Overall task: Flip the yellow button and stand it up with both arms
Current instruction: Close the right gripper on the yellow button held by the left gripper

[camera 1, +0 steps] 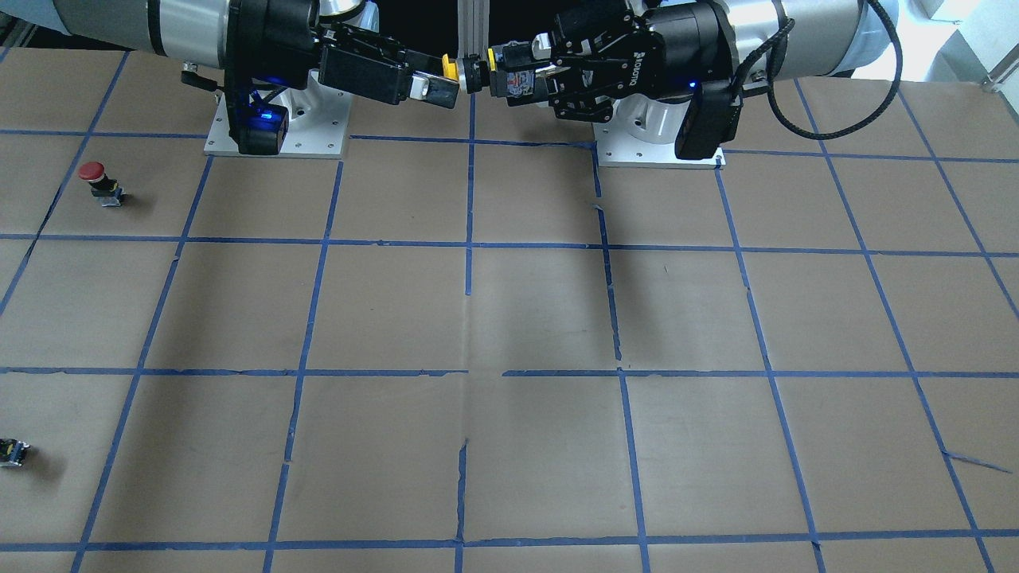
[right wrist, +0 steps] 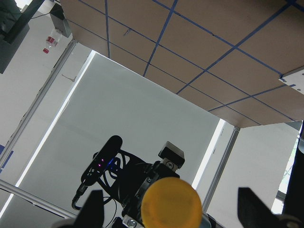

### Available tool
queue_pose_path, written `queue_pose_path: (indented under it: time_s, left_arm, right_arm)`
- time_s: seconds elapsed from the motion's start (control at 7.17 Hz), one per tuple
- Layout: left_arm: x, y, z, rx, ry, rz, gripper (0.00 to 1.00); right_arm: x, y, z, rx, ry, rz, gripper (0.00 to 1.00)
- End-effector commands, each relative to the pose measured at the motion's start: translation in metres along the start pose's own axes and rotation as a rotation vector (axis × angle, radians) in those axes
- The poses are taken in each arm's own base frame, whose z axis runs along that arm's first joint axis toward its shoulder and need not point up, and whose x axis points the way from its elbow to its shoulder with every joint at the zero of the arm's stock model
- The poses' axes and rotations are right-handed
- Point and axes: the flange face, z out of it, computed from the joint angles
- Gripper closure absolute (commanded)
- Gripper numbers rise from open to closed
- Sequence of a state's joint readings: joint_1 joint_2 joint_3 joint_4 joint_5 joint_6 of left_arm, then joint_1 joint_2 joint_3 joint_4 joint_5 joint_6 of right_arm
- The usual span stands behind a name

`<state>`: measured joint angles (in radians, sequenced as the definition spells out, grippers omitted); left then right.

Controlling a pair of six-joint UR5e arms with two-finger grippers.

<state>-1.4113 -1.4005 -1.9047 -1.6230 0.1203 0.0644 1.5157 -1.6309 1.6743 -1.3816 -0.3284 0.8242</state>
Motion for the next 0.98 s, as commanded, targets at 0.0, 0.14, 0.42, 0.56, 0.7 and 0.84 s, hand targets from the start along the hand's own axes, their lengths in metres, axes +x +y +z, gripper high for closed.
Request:
queue_pose_path:
  time_s: [0.0, 0.14, 0.42, 0.56, 0.7, 0.84]
  left_arm:
    - [0.0011, 0.0005, 0.0, 0.001, 0.008, -0.001, 0.9]
    - [0.0009, 0.0011, 0.0, 0.001, 0.008, -0.001, 0.9]
    - [0.0001, 0.0012, 0.0001, 0.0, 0.008, -0.001, 0.9]
    - [-0.0015, 0.0019, 0.0003, 0.0, 0.008, -0.004, 0.89]
    - [-0.0009, 0.0031, 0.0002, 0.0, 0.005, -0.004, 0.57]
    - [0.0009, 0.0042, 0.0, 0.001, 0.005, 0.001, 0.01]
  right_arm:
    - [-0.0014, -0.0011, 0.0006, 0.002, -0.002, 0.005, 0.25]
    - [-0.0015, -0.001, 0.0006, 0.001, -0.003, 0.005, 0.41]
    - [-0.0013, -0.0001, 0.0005, 0.0, -0.004, 0.003, 0.69]
    - [-0.0011, 0.0008, 0.0003, 0.0, -0.004, 0.002, 0.72]
    - [-0.0013, -0.0001, 0.0005, 0.0, -0.004, 0.003, 0.72]
    - [-0.0011, 0.0008, 0.0003, 0.0, -0.004, 0.002, 0.73]
